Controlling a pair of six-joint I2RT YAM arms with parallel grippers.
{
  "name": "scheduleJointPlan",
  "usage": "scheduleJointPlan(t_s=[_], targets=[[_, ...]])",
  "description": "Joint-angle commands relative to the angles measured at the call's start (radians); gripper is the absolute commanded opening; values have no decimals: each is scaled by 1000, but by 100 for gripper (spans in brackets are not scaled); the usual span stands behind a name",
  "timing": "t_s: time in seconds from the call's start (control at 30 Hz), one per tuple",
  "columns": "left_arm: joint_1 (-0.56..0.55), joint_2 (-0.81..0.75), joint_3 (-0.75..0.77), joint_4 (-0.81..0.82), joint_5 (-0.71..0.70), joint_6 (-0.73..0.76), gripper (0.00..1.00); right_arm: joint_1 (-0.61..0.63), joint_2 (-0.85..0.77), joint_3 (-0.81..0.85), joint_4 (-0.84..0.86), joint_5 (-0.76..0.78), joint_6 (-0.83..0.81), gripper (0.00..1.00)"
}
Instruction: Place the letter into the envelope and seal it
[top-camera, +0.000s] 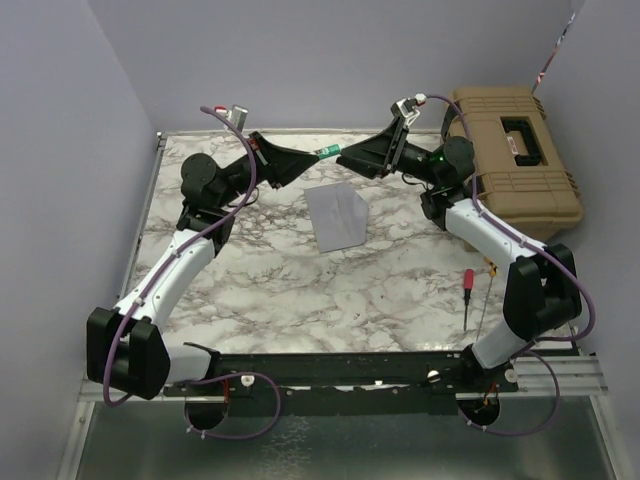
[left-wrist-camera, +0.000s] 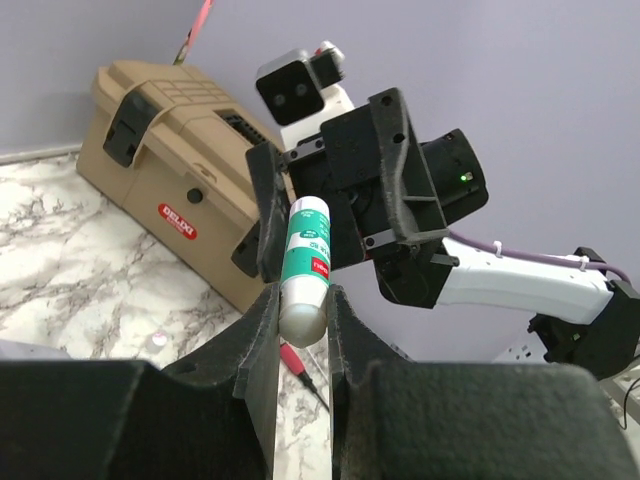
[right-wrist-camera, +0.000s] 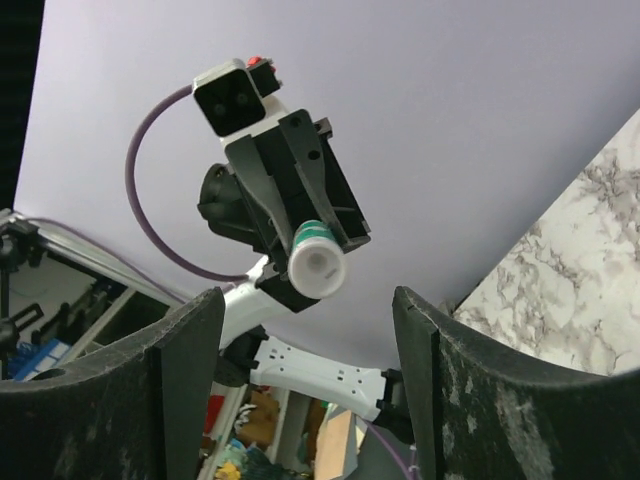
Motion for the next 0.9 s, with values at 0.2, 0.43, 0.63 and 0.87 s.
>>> scheduleJointPlan(t_s=[0.2,0.43,0.63,0.87], targets=[[-72,43,22,103,-46,31,0,-1,35,98,-138,9,104,69],[-87,46,4,103,-95,32,0,9,37,112,-115,-13,146,65],[-89,30,-20,103,-163,51,0,23,34,122,-194,-38,106,64],[-95,54,-11,103,-112,36,0,26,38,147,-214,-49,72,60]])
